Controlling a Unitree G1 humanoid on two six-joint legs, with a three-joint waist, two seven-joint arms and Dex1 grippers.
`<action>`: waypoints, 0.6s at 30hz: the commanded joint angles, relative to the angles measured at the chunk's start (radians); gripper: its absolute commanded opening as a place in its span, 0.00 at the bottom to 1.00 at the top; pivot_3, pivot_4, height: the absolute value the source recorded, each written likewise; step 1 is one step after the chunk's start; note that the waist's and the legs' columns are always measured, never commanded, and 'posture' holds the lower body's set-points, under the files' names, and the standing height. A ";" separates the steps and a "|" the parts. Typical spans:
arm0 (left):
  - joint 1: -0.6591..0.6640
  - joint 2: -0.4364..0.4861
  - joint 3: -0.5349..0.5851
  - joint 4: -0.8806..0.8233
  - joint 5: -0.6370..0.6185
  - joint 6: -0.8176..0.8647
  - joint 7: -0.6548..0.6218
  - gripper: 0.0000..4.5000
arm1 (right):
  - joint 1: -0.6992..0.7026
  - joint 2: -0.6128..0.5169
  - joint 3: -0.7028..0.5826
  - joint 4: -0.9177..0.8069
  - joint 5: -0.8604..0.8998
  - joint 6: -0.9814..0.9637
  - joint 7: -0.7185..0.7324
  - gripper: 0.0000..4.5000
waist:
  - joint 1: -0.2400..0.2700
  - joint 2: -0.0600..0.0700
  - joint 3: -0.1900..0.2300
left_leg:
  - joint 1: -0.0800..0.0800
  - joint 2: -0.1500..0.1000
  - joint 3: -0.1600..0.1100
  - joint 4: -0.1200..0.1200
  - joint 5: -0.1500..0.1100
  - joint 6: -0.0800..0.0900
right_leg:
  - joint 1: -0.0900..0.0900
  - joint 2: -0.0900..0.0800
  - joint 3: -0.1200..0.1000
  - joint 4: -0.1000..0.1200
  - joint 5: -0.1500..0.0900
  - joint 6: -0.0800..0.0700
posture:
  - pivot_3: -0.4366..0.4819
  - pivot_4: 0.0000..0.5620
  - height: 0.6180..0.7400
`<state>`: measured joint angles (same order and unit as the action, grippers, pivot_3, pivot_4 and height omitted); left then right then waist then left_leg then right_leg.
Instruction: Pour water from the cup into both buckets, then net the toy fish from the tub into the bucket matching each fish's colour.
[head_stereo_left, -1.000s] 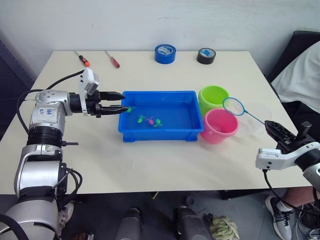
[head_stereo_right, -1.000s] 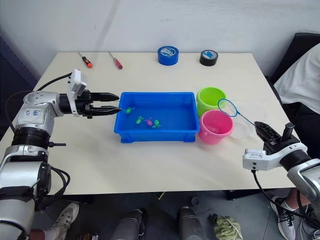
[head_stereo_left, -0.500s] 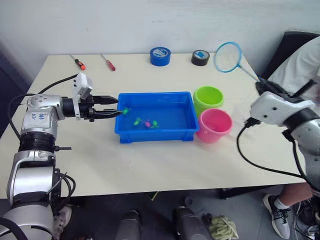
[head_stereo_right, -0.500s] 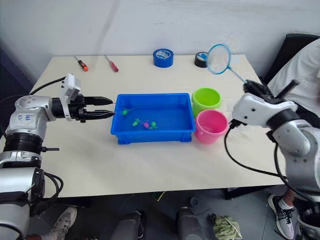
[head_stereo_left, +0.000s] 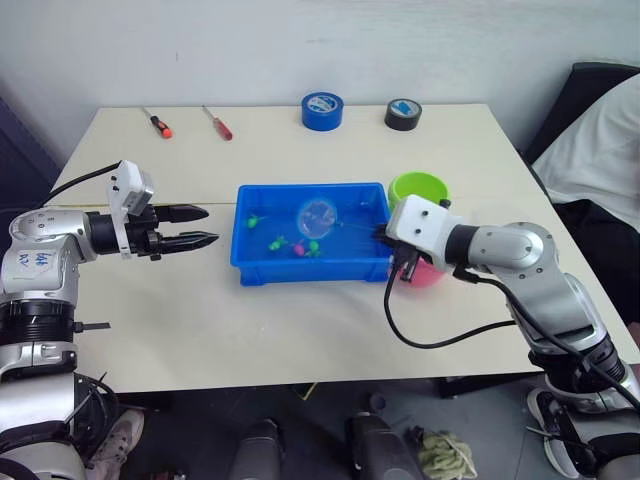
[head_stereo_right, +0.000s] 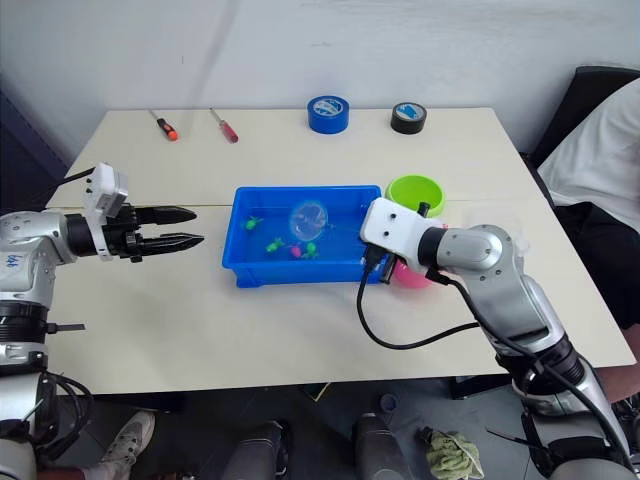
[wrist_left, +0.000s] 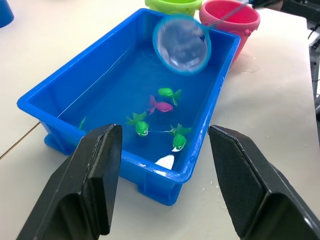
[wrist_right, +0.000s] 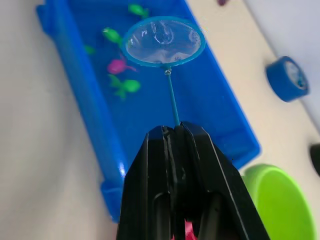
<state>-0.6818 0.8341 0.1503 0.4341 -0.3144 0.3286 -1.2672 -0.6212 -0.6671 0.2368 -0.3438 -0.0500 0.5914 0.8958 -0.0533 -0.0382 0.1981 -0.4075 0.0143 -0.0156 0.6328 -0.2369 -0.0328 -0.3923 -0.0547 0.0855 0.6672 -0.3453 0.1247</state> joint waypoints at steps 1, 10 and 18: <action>0.019 0.023 0.041 -0.068 -0.035 0.020 0.019 0.67 | -0.023 -0.016 0.004 -0.008 0.003 -0.005 0.012 0.00 | 0.000 0.000 0.000 | 0.000 0.000 0.000 0.000 0.000 0.000 | 0.000 0.000 0.000 0.000 0.000 0.000 | 0.48 0.27 0.95; 0.088 0.031 0.074 -0.153 -0.066 0.059 0.061 0.67 | -0.079 0.030 0.104 0.151 -0.101 -0.083 -0.060 0.00 | -0.006 0.000 0.000 | 0.000 0.000 0.001 -0.001 0.000 0.000 | 0.000 -0.003 0.000 0.000 0.000 0.000 | 0.48 0.27 0.95; 0.118 0.045 0.089 -0.194 -0.085 0.082 0.081 0.67 | -0.090 0.052 0.112 0.220 -0.137 -0.137 -0.066 0.00 | -0.003 0.000 0.000 | 0.000 -0.002 0.001 -0.001 0.000 0.000 | 0.000 -0.003 0.000 -0.002 0.000 0.000 | 0.48 0.27 0.95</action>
<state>-0.5658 0.8571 0.1995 0.2791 -0.3754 0.4079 -1.1915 -0.6906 -0.6134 0.3560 -0.1085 -0.1799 0.4763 0.8306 -0.0562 -0.0383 0.1981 -0.4076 0.0127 -0.0145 0.6312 -0.2370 -0.0327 -0.3927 -0.0573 0.0855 0.6647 -0.3455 0.1245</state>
